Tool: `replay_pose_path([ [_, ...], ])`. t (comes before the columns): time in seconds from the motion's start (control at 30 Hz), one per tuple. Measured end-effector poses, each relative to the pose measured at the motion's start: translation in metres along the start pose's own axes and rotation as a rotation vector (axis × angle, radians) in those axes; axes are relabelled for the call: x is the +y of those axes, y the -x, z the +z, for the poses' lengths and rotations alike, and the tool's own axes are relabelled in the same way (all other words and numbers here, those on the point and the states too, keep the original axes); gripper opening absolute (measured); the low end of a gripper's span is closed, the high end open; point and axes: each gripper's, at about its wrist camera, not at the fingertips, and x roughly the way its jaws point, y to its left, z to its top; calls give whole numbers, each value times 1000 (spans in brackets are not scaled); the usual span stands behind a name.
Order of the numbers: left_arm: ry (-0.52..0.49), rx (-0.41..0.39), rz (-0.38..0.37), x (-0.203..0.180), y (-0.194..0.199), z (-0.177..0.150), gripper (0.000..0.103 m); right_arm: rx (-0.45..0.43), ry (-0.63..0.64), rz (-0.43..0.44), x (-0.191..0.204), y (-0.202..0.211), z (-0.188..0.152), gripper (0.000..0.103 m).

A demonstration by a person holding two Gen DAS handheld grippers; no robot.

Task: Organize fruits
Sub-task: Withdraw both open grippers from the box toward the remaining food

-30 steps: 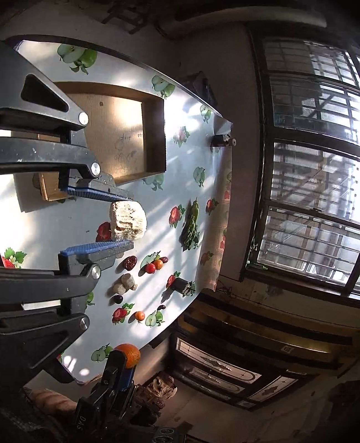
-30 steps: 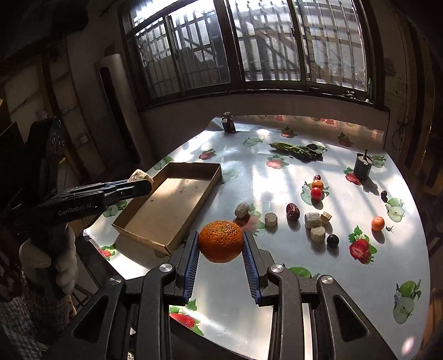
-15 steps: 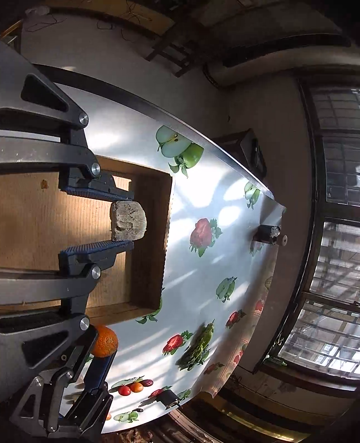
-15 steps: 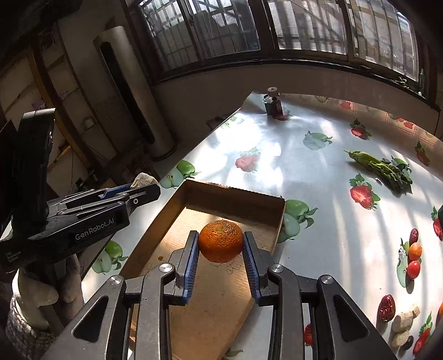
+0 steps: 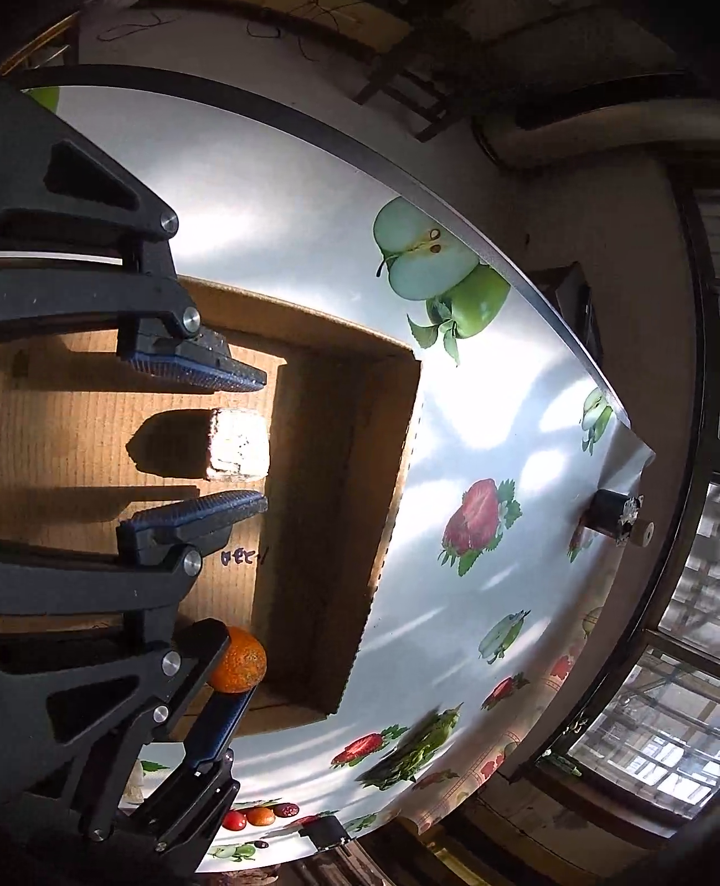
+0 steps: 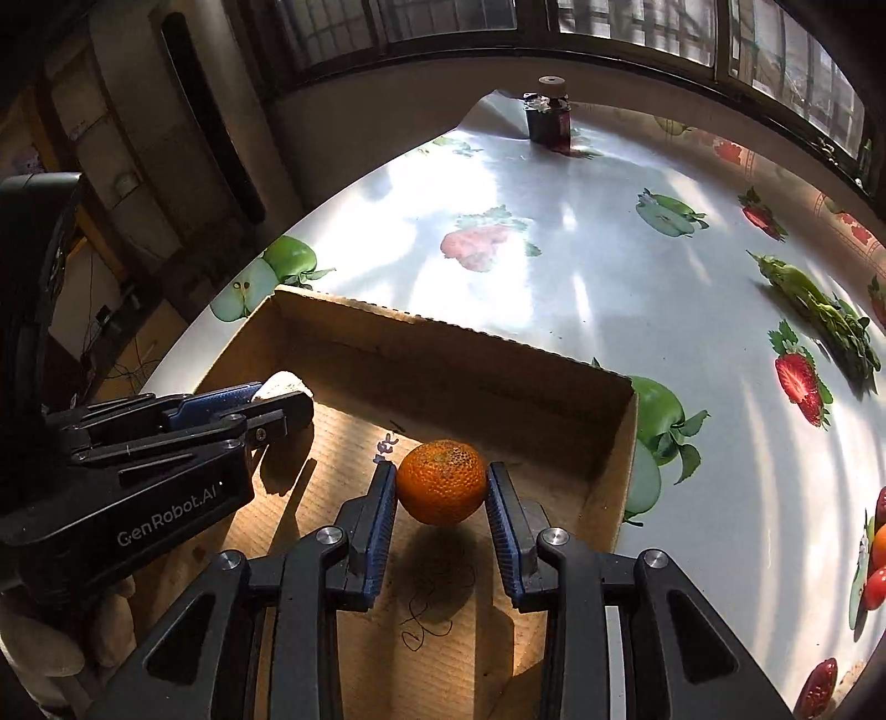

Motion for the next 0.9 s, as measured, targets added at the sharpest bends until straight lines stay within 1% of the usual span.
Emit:
replay_pose_path([
  [0.1, 22, -2, -4, 2, 9, -2, 40, -31, -2, 1, 1, 14, 1, 36],
  [0.17, 21, -25, 0, 1, 22, -4, 40, -62, -19, 6, -3, 29, 1, 37],
  [0.23, 25, -50, 8, 0, 37, -6, 43, -89, -35, 7, -8, 44, 0, 42],
  [0.27, 28, -64, 7, -1, 46, -9, 43, -101, -42, -4, -11, 52, 0, 43],
  [0.4, -11, -121, 1, -18, 84, -26, 44, -151, -73, 3, -25, 89, -13, 43],
  [0.43, -29, -136, 1, -24, 93, -32, 46, -163, -75, 3, -28, 100, -19, 43],
  [0.5, -67, -161, -13, -40, 110, -47, 53, -183, -70, -8, -37, 121, -36, 43],
  [0.6, -135, -195, -66, -71, 133, -71, 56, -210, -70, -25, -57, 157, -70, 43],
  [0.7, -196, -214, -129, -106, 147, -96, 66, -231, -110, -57, -90, 192, -109, 43],
  [0.73, -215, -218, -151, -119, 149, -104, 69, -239, -137, -74, -105, 203, -124, 43],
  [0.8, -259, -217, -180, -144, 147, -120, 69, -245, -197, -111, -136, 222, -151, 45],
  [0.9, -328, -197, -195, -180, 133, -138, 69, -235, -283, -172, -181, 240, -189, 46],
])
